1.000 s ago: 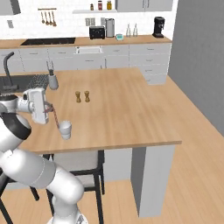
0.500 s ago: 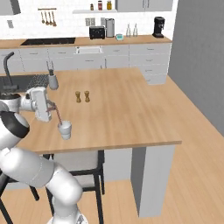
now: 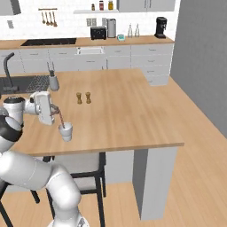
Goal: Take a straw from the drawer in front and place it inside the glass cup on the dining counter.
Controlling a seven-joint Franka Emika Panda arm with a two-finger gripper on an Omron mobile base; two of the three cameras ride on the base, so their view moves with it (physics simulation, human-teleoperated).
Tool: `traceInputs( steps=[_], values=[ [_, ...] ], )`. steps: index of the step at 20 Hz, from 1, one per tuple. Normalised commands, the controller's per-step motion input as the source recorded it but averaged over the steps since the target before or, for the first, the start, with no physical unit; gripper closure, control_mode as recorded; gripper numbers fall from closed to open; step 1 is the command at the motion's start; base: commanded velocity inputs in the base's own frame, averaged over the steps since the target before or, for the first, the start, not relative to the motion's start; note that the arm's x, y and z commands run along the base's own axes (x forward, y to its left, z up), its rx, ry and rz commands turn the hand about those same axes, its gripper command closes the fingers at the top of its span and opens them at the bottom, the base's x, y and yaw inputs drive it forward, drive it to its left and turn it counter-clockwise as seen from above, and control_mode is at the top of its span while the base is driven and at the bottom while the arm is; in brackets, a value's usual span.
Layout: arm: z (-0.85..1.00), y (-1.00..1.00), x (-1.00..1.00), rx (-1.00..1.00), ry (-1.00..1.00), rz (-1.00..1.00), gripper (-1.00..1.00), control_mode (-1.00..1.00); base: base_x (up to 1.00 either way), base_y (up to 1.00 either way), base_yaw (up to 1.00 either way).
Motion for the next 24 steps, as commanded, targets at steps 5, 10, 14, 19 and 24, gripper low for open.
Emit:
traceInputs(
  steps=[5, 10, 14, 19, 24],
  values=[
    [-0.31, 0.0, 0.04, 0.03, 0.0, 0.0, 1.0, -1.0, 0.0, 0.0, 0.0],
    [-0.24, 0.0, 0.1, 0.01, 0.0, 0.0, 1.0, -1.0, 0.0, 0.0, 0.0],
    [-0.26, 0.0, 0.04, 0.01, 0.0, 0.0, 1.0, -1.0, 0.0, 0.0, 0.0],
    [-0.12, 0.05, 0.0, 0.06, 0.0, 0.0, -1.0, -1.0, 0.0, 0.0, 0.0],
    [0.0, 0.02, 0.0, 0.1, -0.01, 0.0, -1.0, -1.0, 0.0, 0.0, 0.0]
  ],
)
